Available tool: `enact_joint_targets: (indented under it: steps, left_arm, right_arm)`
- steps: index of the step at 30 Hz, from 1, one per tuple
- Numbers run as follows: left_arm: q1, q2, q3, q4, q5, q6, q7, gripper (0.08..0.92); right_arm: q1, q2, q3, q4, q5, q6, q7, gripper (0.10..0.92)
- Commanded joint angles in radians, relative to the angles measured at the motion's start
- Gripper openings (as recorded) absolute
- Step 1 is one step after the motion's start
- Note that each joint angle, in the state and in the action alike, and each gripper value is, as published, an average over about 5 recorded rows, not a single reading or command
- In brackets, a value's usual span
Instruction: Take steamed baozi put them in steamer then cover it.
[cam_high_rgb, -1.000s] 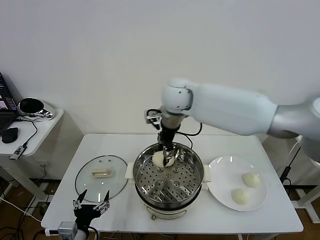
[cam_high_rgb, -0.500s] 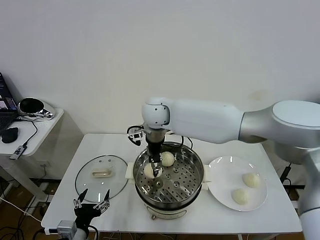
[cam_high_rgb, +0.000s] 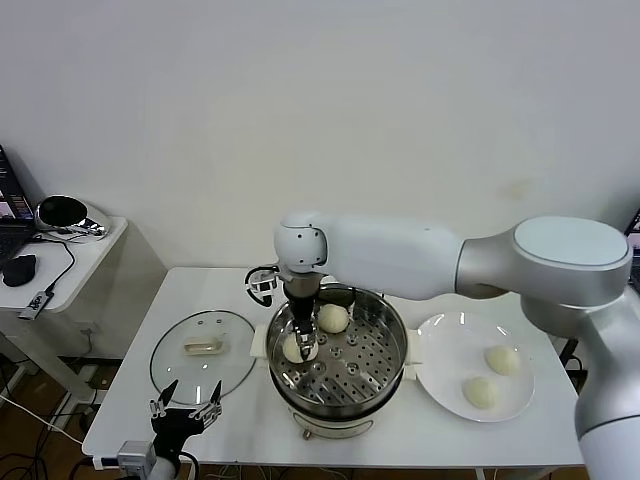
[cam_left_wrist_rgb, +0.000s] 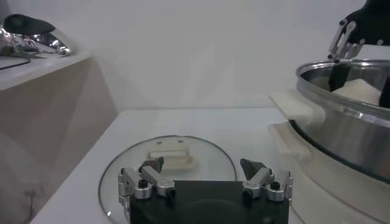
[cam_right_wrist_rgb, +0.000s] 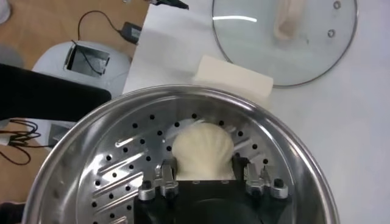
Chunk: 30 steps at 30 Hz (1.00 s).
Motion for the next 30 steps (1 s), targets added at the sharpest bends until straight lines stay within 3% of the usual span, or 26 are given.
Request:
enact_joint_targets:
  steps: [1, 8, 17, 30]
  left_arm:
    - [-0.002, -0.001, 0.000, 0.007, -0.001, -0.001, -0.001, 0.823]
    - [-0.002, -0.002, 0.003, 0.010, 0.000, -0.001, -0.001, 0.823]
    - [0.000, -0.003, 0.001, 0.006, 0.001, 0.000, 0.000, 0.823]
    - [0.006, -0.004, 0.011, 0.013, 0.008, 0.003, 0.007, 0.823]
  right_arm:
    - [-0.024, 0.013, 0.009, -0.017, -0.016, -0.004, 0.010, 0.560]
    - [-0.029, 0.004, 0.018, -0.003, -0.020, -0.004, 0.017, 0.569]
    - [0.002, -0.078, 0.065, 0.060, -0.027, -0.001, 0.002, 0.783]
    - [0.186, -0.563, 0.098, 0.410, -0.078, 0.094, -0.099, 0.823]
